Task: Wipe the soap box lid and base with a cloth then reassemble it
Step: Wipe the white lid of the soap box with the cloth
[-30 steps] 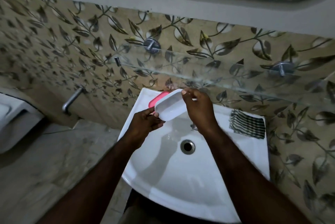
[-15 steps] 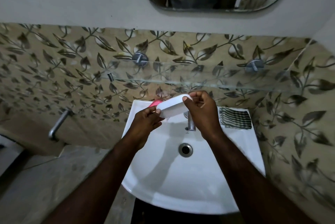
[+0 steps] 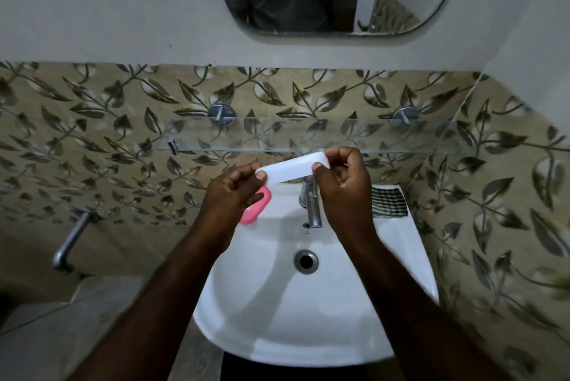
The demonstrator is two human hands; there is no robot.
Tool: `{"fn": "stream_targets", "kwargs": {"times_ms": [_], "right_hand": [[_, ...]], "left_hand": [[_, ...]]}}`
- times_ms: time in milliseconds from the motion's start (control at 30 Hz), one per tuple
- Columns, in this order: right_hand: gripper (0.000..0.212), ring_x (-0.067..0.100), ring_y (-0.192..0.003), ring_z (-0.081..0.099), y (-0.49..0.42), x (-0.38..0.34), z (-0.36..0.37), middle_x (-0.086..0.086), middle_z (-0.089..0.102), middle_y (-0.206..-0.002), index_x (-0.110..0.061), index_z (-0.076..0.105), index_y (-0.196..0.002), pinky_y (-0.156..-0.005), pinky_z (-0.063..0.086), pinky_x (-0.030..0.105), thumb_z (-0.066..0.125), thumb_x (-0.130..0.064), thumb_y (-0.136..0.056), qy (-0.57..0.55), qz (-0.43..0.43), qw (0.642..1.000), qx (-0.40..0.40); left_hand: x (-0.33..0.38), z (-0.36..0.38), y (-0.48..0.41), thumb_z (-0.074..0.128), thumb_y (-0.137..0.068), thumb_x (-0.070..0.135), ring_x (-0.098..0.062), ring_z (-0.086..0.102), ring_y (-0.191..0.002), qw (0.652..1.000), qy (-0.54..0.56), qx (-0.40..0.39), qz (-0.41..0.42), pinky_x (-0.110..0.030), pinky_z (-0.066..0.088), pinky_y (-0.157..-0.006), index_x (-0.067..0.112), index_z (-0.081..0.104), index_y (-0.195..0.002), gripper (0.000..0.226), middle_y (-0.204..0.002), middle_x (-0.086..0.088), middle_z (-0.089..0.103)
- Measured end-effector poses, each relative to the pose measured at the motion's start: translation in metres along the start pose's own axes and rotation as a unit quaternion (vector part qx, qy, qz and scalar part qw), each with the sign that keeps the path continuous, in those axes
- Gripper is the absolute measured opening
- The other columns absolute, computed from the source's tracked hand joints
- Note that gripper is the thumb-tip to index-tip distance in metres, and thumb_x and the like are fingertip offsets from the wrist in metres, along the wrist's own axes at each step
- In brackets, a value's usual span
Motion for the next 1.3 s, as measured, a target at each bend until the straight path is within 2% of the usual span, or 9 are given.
{"fn": "stream_targets", "kwargs": {"times_ms": [167,367,500,700,867,967,1067,1200,1300], "right_hand": [[0.025,0.028,-0.088,0.063,0.007,-0.005,0.002,0.013,0.064,-0.099,-0.02,0.057,-0.095,-0.083,0.054,0.044,0.065,-0.03,-0.073,0.005,-0.014,1.0,0.005],[0.022,0.026,-0.09,0.064,0.009,-0.01,0.0,0.01,0.066,-0.099,-0.016,0.057,-0.099,-0.082,0.054,0.046,0.063,-0.02,-0.078,-0.006,-0.037,0.999,0.036],[0.023,0.022,-0.099,0.063,0.008,-0.022,-0.006,0.006,0.065,-0.105,-0.016,0.057,-0.104,-0.088,0.053,0.045,0.063,-0.019,-0.082,-0.021,-0.064,0.996,0.058],[0.018,0.01,-0.098,0.059,-0.002,-0.017,-0.005,0.004,0.06,-0.11,-0.022,0.061,-0.103,-0.084,0.048,0.019,0.068,-0.021,-0.086,0.037,-0.051,0.998,0.022],[0.034,0.011,-0.102,0.062,-0.011,0.015,-0.001,0.001,0.064,-0.111,-0.023,0.068,-0.108,-0.092,0.052,0.033,0.063,-0.044,-0.082,0.079,0.009,0.995,-0.053],[0.027,0.01,-0.097,0.064,-0.024,0.025,-0.012,-0.001,0.069,-0.104,-0.018,0.069,-0.105,-0.088,0.052,0.028,0.063,-0.039,-0.089,0.033,0.044,0.996,-0.065],[0.016,0.01,-0.075,0.063,-0.044,0.053,-0.042,-0.004,0.069,-0.081,-0.014,0.068,-0.089,-0.074,0.051,0.029,0.063,-0.029,-0.092,0.02,0.075,0.997,0.014],[0.021,0.026,-0.068,0.062,-0.074,0.145,-0.075,0.004,0.062,-0.064,-0.015,0.06,-0.063,-0.07,0.055,0.047,0.062,-0.032,-0.075,0.203,0.129,0.97,-0.03],[0.025,0.028,-0.082,0.067,-0.082,0.193,-0.087,0.018,0.071,-0.079,-0.01,0.067,-0.068,-0.078,0.051,0.036,0.058,-0.032,-0.074,0.322,0.094,0.938,-0.091]], "left_hand": [[0.014,0.0,0.006,0.066,-0.087,0.005,-0.009,0.068,-0.085,0.998,0.001,0.044,0.054,-0.027,0.055,-0.084,0.021,0.069,-0.1,0.021,-0.086,0.011,0.076],[0.025,0.007,0.013,0.068,-0.086,0.005,-0.017,0.068,-0.096,0.991,-0.04,0.069,0.105,-0.031,0.053,-0.09,0.006,0.065,-0.12,0.034,-0.107,-0.005,0.073],[0.033,0.016,0.018,0.067,-0.087,0.007,-0.012,0.068,-0.09,0.989,-0.042,0.053,0.133,-0.026,0.055,-0.087,0.014,0.066,-0.113,0.027,-0.103,-0.002,0.073],[0.004,0.031,0.005,0.062,-0.091,0.024,-0.028,0.062,-0.092,0.999,-0.021,-0.024,-0.035,-0.04,0.05,-0.084,0.021,0.069,-0.09,0.007,-0.093,-0.006,0.068],[-0.03,0.059,0.012,0.054,-0.074,0.075,-0.018,0.066,-0.101,0.972,-0.104,-0.144,-0.153,-0.034,0.051,-0.081,0.039,0.064,-0.111,0.053,-0.113,0.005,0.071],[-0.045,0.078,0.012,0.048,-0.086,0.065,-0.018,0.067,-0.092,0.968,-0.034,-0.148,-0.2,-0.034,0.05,-0.078,0.038,0.063,-0.109,0.039,-0.102,0.004,0.073],[-0.059,0.084,0.007,0.053,-0.086,0.058,-0.025,0.064,-0.078,0.952,0.093,-0.118,-0.265,-0.031,0.049,-0.062,0.024,0.061,-0.116,0.046,-0.097,-0.007,0.068],[-0.068,0.093,-0.005,0.066,-0.075,0.052,-0.034,0.059,-0.095,0.931,0.192,-0.103,-0.292,-0.039,0.05,-0.067,0.017,0.057,-0.128,0.064,-0.115,-0.017,0.061],[-0.066,0.103,-0.012,0.064,-0.078,0.047,-0.036,0.055,-0.099,0.923,0.229,-0.118,-0.285,-0.042,0.045,-0.073,0.011,0.058,-0.126,0.06,-0.114,-0.02,0.059]]}}
Point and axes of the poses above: each hand's wrist, its own y-axis away from the middle knuckle, its own z-axis out of the palm, x = y × z, the point moved 6 cm from there along -y, towards the middle knuckle
